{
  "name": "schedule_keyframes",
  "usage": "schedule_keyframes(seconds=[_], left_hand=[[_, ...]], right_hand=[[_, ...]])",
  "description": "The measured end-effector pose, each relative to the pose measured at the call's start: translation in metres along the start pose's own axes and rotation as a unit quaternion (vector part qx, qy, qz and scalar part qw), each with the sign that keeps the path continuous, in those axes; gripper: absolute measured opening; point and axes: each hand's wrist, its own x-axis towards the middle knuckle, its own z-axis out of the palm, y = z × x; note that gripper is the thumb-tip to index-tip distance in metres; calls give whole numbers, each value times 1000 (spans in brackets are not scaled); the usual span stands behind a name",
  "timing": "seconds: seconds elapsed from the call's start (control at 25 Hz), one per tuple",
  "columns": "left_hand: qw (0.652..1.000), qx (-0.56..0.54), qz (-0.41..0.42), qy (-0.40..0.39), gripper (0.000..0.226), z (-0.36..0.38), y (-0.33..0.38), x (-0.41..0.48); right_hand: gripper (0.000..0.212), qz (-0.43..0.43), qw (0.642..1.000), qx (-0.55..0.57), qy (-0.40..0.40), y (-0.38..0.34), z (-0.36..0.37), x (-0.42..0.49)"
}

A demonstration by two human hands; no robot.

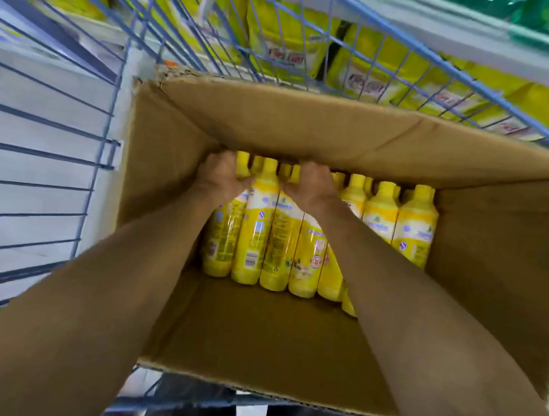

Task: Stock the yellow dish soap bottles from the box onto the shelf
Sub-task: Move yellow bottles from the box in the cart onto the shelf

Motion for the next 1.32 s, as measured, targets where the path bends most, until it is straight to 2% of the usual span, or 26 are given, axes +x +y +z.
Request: schedule_keyframes(seconds=[0.12,0.2,0.28,0.36,0.44,0.52,0.6,0.72,0.92,1.04,1.16,1.32], left_hand=[[998,-58,-10,15,46,8,-12,5],[995,-92,-19,-24,48,5,-15,13],[987,-139,-26,-75,41,-7,-8,13],[978,-182,-20,-97,33,-15,0,3],[974,-210,-24,-88,38,-14,0,-10],[968,-241,-32,-71,63,-9,-8,-22],[963,-261,-37,-62,79,-2,-17,-28],[961,-266,-53,-60,78,12,-27,-30],[947,-308,-87,-32,64,34,-38,-58],[947,-310,-85,-8,58,42,-42,-72],[938,-341,-68,8,55,42,-42,-74],[925,-379,3,-11,53,19,-29,-98]], right_hand=[[53,23,998,53,-5,4,3,7],[58,23,995,94,-9,8,-3,4],[63,23,991,135,-1,11,-10,-3],[65,29,967,251,-13,17,-15,-10],[58,25,948,313,-51,21,-21,-19],[38,5,948,306,-85,24,-22,-30],[41,4,945,318,-76,26,-12,-41],[60,2,929,370,-28,34,14,-50],[58,8,927,374,-18,29,19,-66],[67,30,936,350,-13,22,28,-79],[78,32,944,327,9,25,40,-83],[79,-1,943,332,33,14,25,-104]])
